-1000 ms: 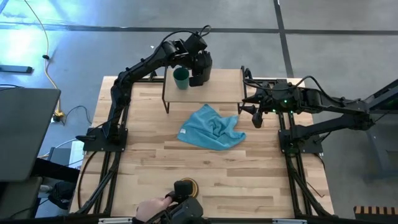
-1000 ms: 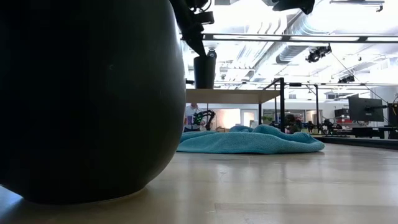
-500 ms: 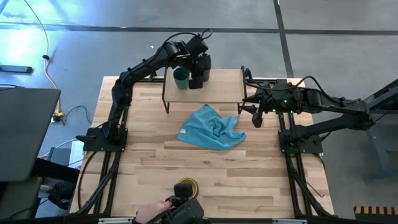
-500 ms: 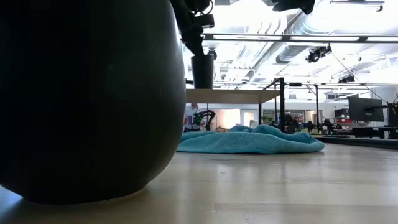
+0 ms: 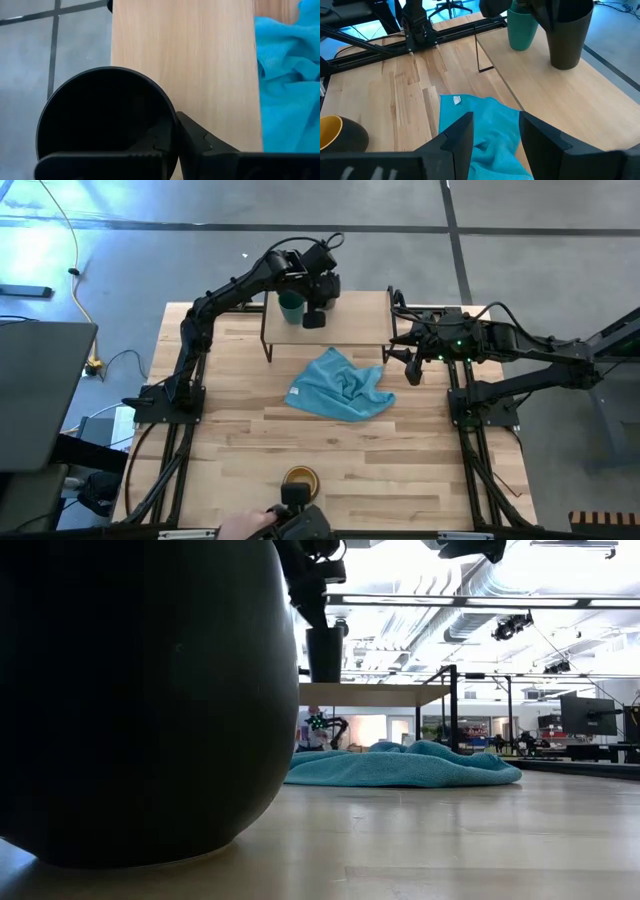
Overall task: Stack small to large cups/mugs on shelf
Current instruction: Put the black cup on the shelf, then put the black mug on the shelf
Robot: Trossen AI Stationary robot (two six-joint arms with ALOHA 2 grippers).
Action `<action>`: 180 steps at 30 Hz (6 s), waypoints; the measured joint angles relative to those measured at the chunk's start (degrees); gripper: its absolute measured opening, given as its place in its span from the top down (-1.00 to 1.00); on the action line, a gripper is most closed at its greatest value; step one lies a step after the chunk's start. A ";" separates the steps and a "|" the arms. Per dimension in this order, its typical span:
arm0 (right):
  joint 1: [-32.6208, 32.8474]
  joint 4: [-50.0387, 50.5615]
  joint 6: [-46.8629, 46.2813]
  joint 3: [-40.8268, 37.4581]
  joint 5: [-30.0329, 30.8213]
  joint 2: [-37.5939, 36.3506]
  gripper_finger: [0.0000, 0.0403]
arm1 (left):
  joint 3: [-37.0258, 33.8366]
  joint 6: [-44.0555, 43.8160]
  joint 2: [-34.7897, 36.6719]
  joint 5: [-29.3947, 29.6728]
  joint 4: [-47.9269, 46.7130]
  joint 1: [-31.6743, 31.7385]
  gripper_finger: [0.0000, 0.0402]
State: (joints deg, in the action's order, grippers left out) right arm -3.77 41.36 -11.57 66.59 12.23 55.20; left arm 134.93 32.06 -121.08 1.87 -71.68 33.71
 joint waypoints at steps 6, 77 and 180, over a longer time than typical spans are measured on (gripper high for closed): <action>0.00 0.02 0.02 0.00 0.00 0.00 0.26 | 0.13 -1.84 0.30 -2.24 -2.54 -0.12 0.97; 3.56 0.66 -4.46 0.00 -1.70 0.00 0.26 | 0.07 -7.02 2.10 -7.37 -4.56 -1.15 0.56; 4.29 -1.30 -7.51 0.11 -7.87 1.46 0.26 | -14.97 -22.48 28.59 -15.02 -11.11 -5.39 0.53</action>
State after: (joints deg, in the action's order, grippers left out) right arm 0.52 40.07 -19.09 66.70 4.36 56.66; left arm 119.96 9.58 -92.49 -13.15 -82.79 28.31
